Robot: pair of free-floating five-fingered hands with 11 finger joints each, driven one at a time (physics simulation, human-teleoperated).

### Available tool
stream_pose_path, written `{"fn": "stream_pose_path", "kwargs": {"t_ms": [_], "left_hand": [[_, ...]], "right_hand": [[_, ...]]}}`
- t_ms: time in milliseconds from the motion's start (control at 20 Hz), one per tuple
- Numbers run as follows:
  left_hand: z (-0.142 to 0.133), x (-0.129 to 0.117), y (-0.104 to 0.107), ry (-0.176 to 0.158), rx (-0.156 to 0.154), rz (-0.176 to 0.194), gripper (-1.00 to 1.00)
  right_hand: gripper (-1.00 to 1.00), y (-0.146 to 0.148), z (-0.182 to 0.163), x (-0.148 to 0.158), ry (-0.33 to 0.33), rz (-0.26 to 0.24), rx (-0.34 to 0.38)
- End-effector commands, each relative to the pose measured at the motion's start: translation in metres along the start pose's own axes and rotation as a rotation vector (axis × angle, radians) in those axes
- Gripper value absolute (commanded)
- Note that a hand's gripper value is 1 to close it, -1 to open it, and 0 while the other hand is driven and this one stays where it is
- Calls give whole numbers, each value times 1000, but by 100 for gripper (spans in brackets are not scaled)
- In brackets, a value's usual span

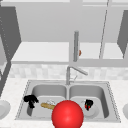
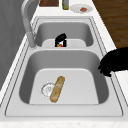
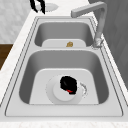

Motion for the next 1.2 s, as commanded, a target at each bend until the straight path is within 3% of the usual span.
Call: {"fn": "stream_pose_path", "kwargs": {"t_ms": [0, 250, 750, 1150], "left_hand": [[0, 0, 0, 0, 0, 0, 0], [0, 0, 0, 0, 0, 0, 0], [0, 0, 0, 0, 0, 0, 0], [0, 0, 0, 0, 0, 0, 0]], "right_hand": [[100, 11, -9, -1, -2, -3, -11], [100, 1, -6, -1, 17, -34, -107], [100, -55, 29, -11, 29, -30, -37], [100, -99, 77, -31, 3, -27, -53]]}}
